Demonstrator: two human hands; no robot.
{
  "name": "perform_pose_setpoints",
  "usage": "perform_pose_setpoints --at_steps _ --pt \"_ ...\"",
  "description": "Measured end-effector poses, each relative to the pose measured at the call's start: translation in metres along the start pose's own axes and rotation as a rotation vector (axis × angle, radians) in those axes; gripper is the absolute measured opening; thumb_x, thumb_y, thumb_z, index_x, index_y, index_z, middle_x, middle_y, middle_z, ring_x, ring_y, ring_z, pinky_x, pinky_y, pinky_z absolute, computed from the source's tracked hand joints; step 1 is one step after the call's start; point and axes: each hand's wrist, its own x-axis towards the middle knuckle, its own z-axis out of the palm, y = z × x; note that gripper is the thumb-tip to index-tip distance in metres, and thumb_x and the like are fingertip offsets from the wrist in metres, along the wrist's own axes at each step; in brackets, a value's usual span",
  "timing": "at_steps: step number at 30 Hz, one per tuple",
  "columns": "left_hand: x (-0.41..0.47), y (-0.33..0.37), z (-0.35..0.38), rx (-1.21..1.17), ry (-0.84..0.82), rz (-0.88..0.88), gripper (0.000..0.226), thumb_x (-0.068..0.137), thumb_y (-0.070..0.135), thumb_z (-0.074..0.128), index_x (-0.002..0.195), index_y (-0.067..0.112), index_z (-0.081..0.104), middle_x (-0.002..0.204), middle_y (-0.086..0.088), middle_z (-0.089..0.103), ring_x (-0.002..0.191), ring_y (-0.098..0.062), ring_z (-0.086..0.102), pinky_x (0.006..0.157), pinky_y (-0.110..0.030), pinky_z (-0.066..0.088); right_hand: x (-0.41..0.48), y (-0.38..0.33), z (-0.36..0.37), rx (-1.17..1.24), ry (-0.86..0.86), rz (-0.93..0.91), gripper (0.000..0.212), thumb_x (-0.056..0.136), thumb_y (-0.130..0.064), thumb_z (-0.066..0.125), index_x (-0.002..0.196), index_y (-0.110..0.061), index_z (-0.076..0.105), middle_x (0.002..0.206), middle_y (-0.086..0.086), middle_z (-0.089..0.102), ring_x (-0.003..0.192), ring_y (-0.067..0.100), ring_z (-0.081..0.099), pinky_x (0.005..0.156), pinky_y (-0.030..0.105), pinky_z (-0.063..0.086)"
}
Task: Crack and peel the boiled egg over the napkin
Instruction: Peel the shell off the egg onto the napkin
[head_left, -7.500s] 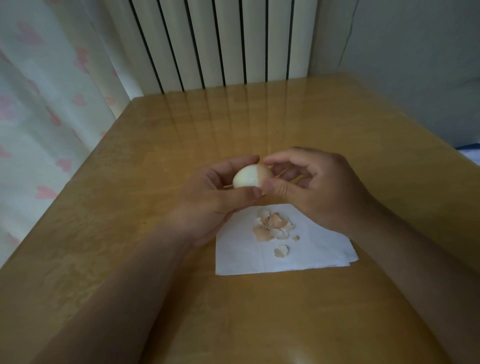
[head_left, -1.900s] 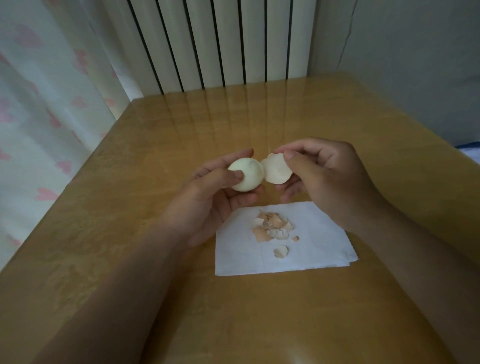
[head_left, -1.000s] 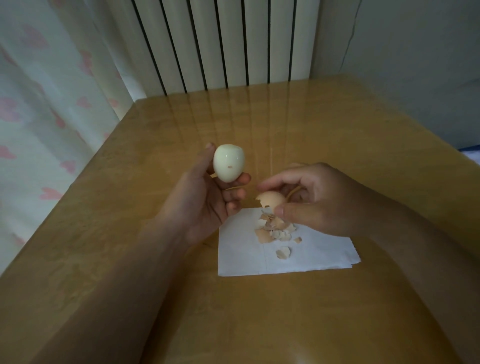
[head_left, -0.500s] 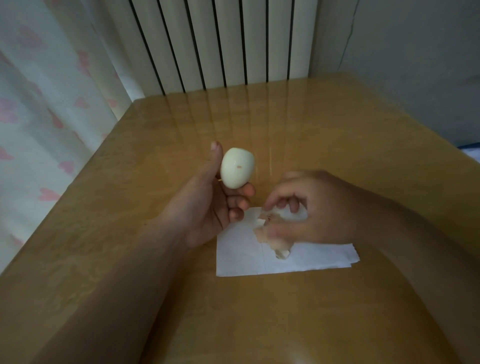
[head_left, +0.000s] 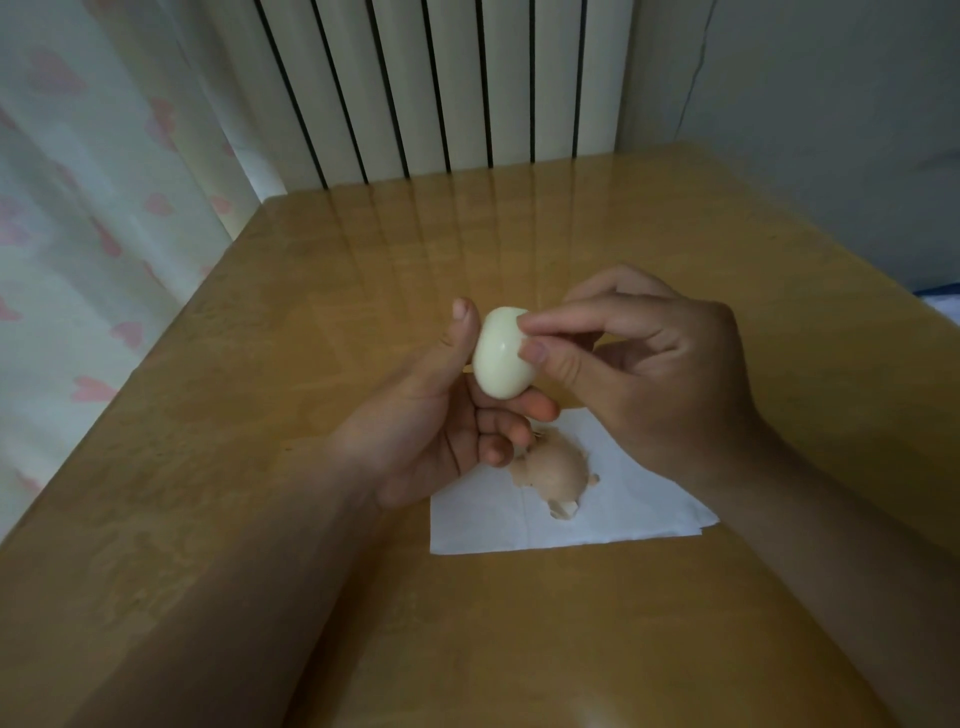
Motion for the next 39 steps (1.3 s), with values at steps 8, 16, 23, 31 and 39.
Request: perform_pose_setpoints --at_steps 8,16,23,31,39 --pt "0.000 0.001 0.003 0.025 0.047 -0.026 0.071 0.084 0.064 0.040 0.117 0.005 0.062 0.072 -0.010 0.074 0.054 -0.013 0.067 0.048 -0.022 0.049 -0.001 0.002 0.003 -0.189 0.014 -0.119 0.006 0.089 -0.011 0.071 0.089 -0.005 0.074 0.086 0.004 0.062 0.070 0.009 0.058 0.060 0.014 0.045" --pt "0.000 0.007 0.000 -0.080 0.246 0.014 0.058 0.092 0.063 0.040 0.108 0.010 0.060 0.071 -0.012 0.071 0.053 -0.015 0.062 0.047 -0.023 0.046 0.005 0.007 -0.010 -0.153 -0.212 0.074 0.008 0.093 -0.012 0.062 0.087 -0.016 0.064 0.080 -0.010 0.060 0.078 0.010 0.058 0.063 0.012 0.045" --pt "-0.002 0.010 -0.003 -0.101 0.333 0.021 0.055 0.098 0.061 0.037 0.106 0.011 0.061 0.069 -0.009 0.071 0.055 -0.016 0.061 0.050 -0.024 0.044 0.006 0.013 -0.016 -0.178 -0.715 0.340 0.016 0.092 -0.014 0.066 0.088 -0.026 0.076 0.074 -0.027 0.068 0.068 -0.004 0.063 0.059 0.011 0.046" --pt "-0.002 0.009 -0.002 -0.074 0.293 0.020 0.054 0.099 0.059 0.036 0.112 0.011 0.058 0.073 -0.012 0.071 0.056 -0.018 0.062 0.049 -0.025 0.045 0.006 0.014 -0.019 -0.167 -0.710 0.353 0.012 0.080 -0.017 0.079 0.078 -0.027 0.073 0.057 -0.005 0.058 0.048 0.001 0.048 0.049 0.011 0.037" --pt "-0.001 0.009 -0.001 -0.031 0.263 0.028 0.053 0.099 0.058 0.036 0.104 0.011 0.061 0.073 -0.012 0.071 0.056 -0.018 0.062 0.050 -0.025 0.044 0.008 0.014 -0.021 -0.109 -0.733 0.359 0.007 0.079 -0.023 0.081 0.078 -0.027 0.075 0.063 -0.021 0.062 0.056 0.004 0.050 0.056 0.029 0.047"
